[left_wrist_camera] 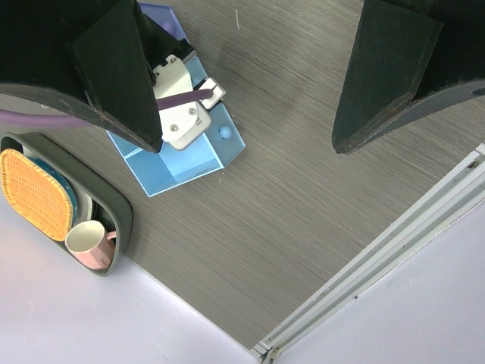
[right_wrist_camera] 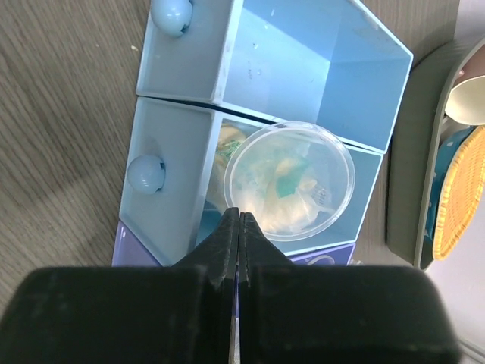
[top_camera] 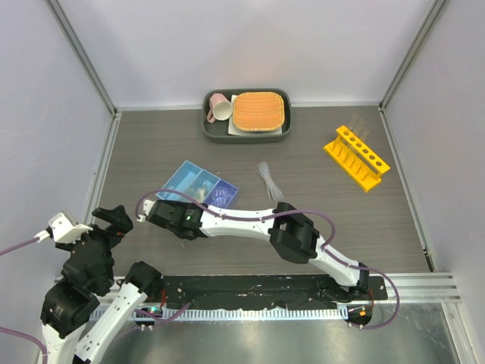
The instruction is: Organize the chemistry lab equipment
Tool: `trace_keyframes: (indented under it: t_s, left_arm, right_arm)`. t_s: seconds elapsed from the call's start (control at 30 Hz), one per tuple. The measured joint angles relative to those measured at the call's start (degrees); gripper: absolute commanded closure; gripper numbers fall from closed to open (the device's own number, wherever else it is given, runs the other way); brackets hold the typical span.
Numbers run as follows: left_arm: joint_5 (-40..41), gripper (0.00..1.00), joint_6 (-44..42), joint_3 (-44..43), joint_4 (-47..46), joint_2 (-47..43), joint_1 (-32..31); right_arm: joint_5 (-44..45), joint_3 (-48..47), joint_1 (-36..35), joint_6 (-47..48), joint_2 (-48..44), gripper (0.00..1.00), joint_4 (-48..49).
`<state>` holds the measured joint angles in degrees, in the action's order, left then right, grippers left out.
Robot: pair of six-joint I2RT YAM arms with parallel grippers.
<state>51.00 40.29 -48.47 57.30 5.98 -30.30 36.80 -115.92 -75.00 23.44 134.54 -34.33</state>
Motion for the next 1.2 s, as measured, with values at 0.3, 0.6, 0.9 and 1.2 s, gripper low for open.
trace_keyframes:
  t_s: [0.3, 0.6, 0.9, 1.2]
  left_arm:
    - [0.0, 0.00, 0.0, 0.0, 0.0, 0.0, 0.0]
    - [0.0, 0.00, 0.0, 0.0, 0.0, 0.0, 0.0]
    - [0.0, 0.00, 0.0, 0.0, 0.0, 0.0, 0.0]
    - [0.0, 0.00, 0.0, 0.0, 0.0, 0.0, 0.0]
  right_arm:
    - [3.2, 0.0, 2.6, -0.2, 0.0, 0.99, 1.4]
    - [7.0, 0.0, 5.1, -1.5, 0.0, 0.99, 3.5]
    - [6.9, 0.2, 4.8, -3.3, -0.8, 0.78, 3.9]
    - [7.4, 0.0, 4.6, -4.2, -1.0, 0.62, 3.9]
